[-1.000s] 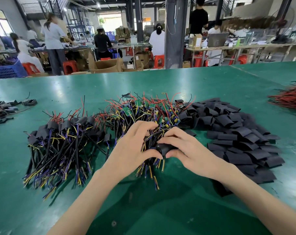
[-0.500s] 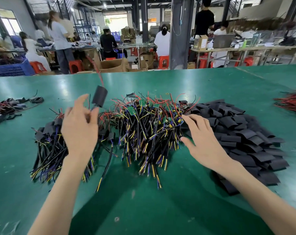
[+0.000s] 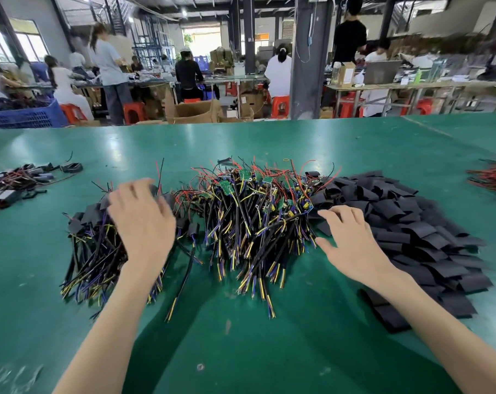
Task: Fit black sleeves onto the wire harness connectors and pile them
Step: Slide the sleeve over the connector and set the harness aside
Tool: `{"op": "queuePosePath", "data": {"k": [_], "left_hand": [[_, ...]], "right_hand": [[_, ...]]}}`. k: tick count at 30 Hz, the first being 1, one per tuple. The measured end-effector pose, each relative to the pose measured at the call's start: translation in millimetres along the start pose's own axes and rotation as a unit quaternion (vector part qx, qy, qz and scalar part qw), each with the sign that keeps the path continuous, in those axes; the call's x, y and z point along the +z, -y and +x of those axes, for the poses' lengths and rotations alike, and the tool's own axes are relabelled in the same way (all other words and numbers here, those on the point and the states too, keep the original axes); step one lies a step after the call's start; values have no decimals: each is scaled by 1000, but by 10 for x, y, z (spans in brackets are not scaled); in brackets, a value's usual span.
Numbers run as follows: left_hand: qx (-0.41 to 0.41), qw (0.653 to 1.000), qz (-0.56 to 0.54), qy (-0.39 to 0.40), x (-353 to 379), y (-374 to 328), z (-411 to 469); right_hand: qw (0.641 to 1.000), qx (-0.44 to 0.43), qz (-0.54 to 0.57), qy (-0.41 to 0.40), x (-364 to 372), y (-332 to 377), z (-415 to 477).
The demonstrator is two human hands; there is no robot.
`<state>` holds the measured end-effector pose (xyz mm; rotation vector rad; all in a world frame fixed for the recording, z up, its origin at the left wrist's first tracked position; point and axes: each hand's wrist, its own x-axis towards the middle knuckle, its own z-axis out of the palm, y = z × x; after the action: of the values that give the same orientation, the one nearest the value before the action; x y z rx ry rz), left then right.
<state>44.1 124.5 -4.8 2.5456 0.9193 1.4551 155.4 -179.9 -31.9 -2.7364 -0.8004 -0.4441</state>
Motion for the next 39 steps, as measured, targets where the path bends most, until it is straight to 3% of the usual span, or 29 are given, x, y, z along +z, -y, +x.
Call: {"op": "queuePosePath", "data": {"k": [2,4,10,14,18,20,22,24,27,30,34,39], "left_hand": [[59,992,-105,49,78,-174,-64],[39,969,-195,144,203,-384,-88],[-191,913,-216,288,628,-768,323],[-268,873,-266,309,742,-828,463],[-268,871,-327,249,664,-881,577],[-252,864,-388,199,561,-930,676],[-224,843,-471,131,402,-975,804],[-184,823,-534,52,199,-1020,925],[-94,853,-513,-20,-53,-1068,1050],[11,901,-432,-24,-184,-1032,1068],[167,943,-287,28,-228,-861,911],[266,947,-69,166,-42,-763,257]], "right_hand": [[999,11,-38,-11,16,-26,1],[995,38,-87,-10,14,-76,-1],[979,151,-130,44,-47,-237,13],[978,183,-87,43,-111,-332,43],[983,161,16,84,-239,-427,122],[975,80,100,181,-428,-516,131],[933,-7,143,329,-635,-590,89],[891,-68,105,436,-727,-652,28],[876,-82,-30,474,-618,-627,6],[877,-55,-103,467,-437,-558,10],[936,-19,-19,352,-307,-575,72],[986,5,12,168,-167,-442,142]]}}
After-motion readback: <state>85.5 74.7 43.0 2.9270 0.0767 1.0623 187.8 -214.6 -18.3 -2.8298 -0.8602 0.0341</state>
